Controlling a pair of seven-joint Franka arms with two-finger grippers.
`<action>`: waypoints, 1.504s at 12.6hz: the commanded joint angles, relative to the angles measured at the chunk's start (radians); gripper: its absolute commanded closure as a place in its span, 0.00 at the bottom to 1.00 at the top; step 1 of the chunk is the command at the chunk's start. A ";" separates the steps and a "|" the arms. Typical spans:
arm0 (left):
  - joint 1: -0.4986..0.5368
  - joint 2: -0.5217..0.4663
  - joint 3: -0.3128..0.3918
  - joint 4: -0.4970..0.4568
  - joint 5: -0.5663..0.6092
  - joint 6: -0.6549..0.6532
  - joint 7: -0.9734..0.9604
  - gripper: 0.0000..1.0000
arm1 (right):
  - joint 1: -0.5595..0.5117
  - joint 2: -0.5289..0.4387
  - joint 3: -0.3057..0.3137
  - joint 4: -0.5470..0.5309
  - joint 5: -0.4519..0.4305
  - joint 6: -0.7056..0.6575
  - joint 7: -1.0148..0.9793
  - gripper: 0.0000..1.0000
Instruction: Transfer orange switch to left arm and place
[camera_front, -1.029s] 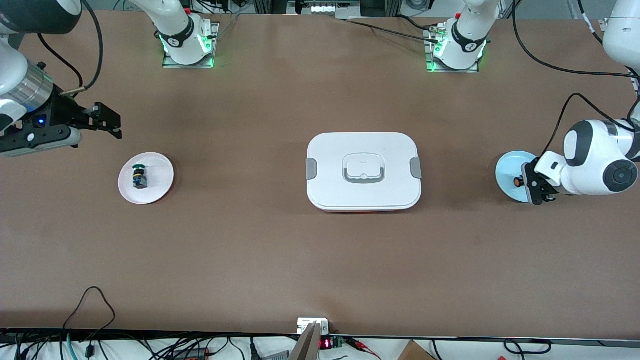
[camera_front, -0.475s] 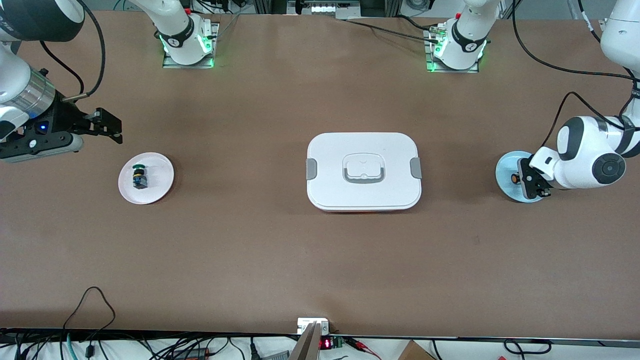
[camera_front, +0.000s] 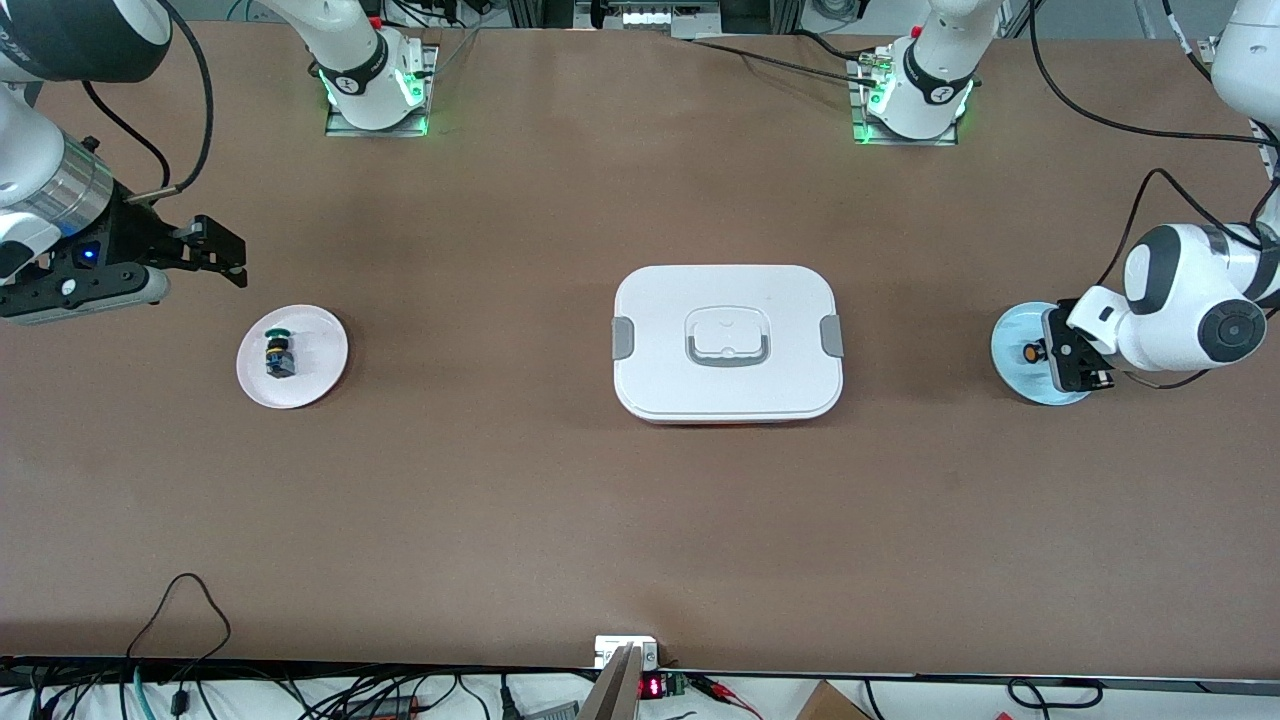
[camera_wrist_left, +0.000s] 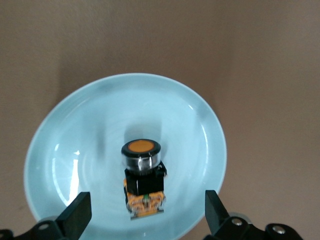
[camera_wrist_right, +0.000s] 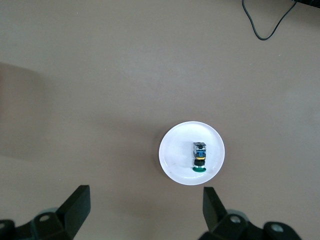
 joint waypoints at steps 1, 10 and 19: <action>0.003 -0.038 -0.039 0.131 -0.059 -0.227 -0.048 0.00 | 0.001 0.010 0.004 0.023 -0.013 -0.008 0.017 0.00; -0.035 -0.041 -0.161 0.495 -0.141 -0.671 -0.745 0.00 | 0.001 0.010 0.004 0.023 -0.016 -0.002 0.017 0.00; -0.268 -0.272 -0.051 0.543 -0.310 -0.709 -1.294 0.00 | 0.009 0.008 0.012 0.023 -0.010 -0.002 0.017 0.00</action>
